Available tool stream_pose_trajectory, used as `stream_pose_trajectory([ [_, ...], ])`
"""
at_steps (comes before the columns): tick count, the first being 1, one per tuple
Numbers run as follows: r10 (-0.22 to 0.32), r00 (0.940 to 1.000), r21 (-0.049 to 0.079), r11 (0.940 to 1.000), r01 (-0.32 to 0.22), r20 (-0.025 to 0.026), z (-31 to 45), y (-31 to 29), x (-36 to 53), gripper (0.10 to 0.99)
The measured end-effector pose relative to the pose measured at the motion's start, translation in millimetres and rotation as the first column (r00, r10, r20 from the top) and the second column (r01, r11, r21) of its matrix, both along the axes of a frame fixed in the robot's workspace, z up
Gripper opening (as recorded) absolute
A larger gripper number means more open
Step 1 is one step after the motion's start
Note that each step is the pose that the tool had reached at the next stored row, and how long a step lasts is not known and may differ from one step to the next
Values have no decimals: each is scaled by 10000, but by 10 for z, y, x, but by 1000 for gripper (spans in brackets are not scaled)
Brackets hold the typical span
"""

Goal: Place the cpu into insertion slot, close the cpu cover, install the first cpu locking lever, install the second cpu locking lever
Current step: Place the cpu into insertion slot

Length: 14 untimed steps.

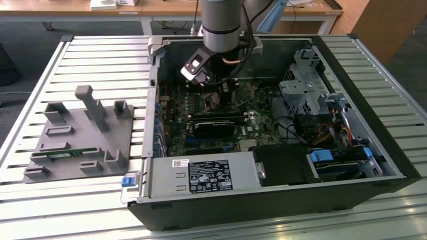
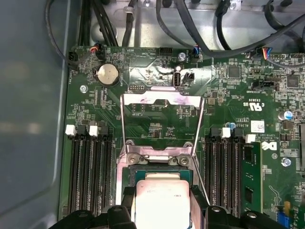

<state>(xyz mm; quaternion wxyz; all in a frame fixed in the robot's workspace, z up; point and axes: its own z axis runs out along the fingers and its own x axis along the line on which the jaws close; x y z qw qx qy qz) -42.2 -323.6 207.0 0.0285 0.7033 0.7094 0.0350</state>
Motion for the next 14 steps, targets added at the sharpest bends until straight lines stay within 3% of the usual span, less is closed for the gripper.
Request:
stream_pose_trajectory([
  [14, -5, 10000, 1, 10000, 5, 0, -80, 0, -10, 537],
])
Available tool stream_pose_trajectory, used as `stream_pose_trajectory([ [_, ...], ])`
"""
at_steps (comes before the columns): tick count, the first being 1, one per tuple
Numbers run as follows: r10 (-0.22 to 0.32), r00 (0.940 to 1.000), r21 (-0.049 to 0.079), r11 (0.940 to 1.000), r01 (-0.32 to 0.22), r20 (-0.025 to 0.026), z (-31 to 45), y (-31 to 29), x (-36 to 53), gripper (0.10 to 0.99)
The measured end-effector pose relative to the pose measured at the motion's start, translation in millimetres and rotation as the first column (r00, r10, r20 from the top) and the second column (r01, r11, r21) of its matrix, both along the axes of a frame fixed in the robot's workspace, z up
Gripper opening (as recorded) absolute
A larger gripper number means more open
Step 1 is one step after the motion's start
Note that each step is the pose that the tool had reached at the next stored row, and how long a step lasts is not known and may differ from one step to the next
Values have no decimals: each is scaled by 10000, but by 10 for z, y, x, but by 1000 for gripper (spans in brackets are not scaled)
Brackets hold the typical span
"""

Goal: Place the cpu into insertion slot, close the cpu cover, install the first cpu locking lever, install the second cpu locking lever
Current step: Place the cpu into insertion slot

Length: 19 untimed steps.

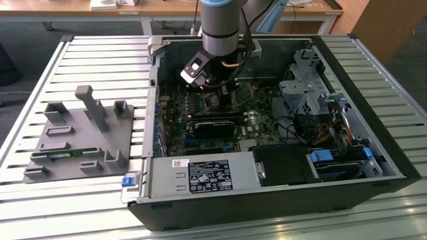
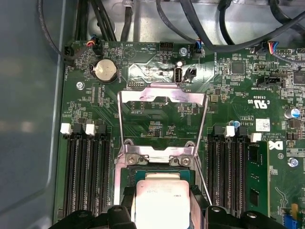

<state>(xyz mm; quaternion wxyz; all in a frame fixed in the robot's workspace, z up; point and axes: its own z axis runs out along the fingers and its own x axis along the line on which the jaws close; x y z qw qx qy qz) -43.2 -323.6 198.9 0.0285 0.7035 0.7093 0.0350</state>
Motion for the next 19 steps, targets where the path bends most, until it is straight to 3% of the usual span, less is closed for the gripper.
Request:
stream_pose_trajectory([
  [19, 1, 10000, -3, 10000, -1, -3, -56, 33, 0, 537],
])
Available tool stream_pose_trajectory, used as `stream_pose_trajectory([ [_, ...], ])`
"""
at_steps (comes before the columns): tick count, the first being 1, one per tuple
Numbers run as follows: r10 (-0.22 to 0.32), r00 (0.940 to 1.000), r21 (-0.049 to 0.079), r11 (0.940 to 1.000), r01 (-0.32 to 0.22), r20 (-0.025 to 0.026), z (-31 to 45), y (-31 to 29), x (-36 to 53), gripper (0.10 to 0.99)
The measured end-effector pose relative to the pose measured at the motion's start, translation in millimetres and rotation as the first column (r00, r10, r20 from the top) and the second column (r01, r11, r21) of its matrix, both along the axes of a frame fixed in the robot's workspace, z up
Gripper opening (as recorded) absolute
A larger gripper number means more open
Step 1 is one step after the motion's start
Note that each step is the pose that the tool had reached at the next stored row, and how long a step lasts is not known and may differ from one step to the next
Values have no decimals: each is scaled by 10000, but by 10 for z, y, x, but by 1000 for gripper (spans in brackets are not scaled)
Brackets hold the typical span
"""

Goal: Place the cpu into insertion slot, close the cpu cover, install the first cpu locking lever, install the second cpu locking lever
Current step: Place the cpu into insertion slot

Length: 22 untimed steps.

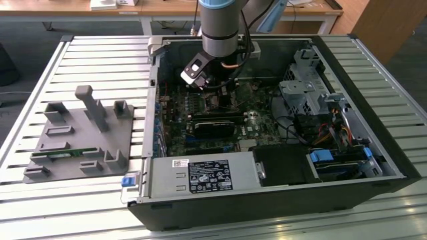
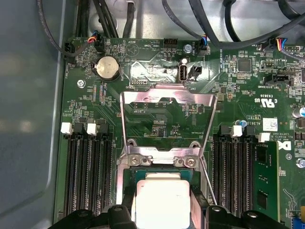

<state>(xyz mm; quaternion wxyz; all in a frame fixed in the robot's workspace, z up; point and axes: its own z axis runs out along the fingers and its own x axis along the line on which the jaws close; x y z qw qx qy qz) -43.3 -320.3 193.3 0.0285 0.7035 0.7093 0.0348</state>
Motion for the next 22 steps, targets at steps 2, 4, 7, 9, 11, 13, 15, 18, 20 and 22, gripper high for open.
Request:
stream_pose_trajectory([
  [2, 0, 10000, 0, 10000, 0, 0, 0, 0, 0, 537],
  [4, 0, 10000, -1, 10000, 0, 0, -1, 0, 0, 537],
  [7, 0, 10000, 6, 10000, 0, 5, 4, 1, 1, 537],
  [9, -1, 10000, 5, 10000, 1, 3, 6, 1, 1, 537],
  [11, -19, 10000, 1, 10000, 19, 0, 9, 0, 0, 537],
  [13, -67, 10000, 1, 10000, 67, 0, 10, 1, -6, 537],
  [15, -109, 9999, 1, 9999, 109, 1, 10, 1, -6, 537],
  [18, -164, 9999, 1, 9999, 164, 0, 9, 4, -10, 537],
  [20, -170, 9999, 1, 9999, 170, 1, 1, 5, -13, 537],
  [22, -171, 9999, -5, 9999, 171, -4, -10, 4, -14, 537],
])
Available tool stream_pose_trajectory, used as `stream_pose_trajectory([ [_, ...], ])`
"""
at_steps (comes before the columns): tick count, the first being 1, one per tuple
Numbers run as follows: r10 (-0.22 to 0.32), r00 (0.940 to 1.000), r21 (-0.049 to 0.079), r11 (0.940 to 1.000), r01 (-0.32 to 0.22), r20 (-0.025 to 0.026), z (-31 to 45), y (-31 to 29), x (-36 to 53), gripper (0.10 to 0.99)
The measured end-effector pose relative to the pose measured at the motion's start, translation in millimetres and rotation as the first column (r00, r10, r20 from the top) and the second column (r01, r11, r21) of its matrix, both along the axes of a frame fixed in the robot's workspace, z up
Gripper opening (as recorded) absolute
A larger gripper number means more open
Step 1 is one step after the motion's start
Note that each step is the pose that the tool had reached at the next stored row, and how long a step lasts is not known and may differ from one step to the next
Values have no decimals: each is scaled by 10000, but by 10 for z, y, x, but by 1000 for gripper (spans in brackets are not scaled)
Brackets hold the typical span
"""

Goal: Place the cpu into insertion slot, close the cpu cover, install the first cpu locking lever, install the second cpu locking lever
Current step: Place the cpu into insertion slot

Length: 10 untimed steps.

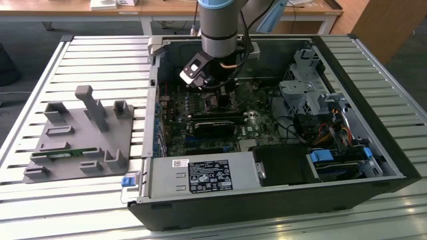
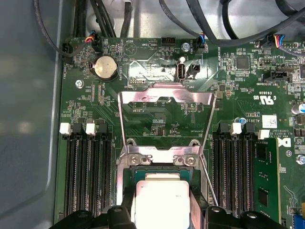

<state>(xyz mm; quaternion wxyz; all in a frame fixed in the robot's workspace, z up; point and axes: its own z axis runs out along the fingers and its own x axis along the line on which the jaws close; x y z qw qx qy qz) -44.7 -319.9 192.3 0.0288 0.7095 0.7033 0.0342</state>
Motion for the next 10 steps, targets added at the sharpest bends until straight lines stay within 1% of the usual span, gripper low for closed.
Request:
stream_pose_trajectory([
  [10, -2, 10000, 10, 10000, 2, 8, -14, 2, 1, 537],
])
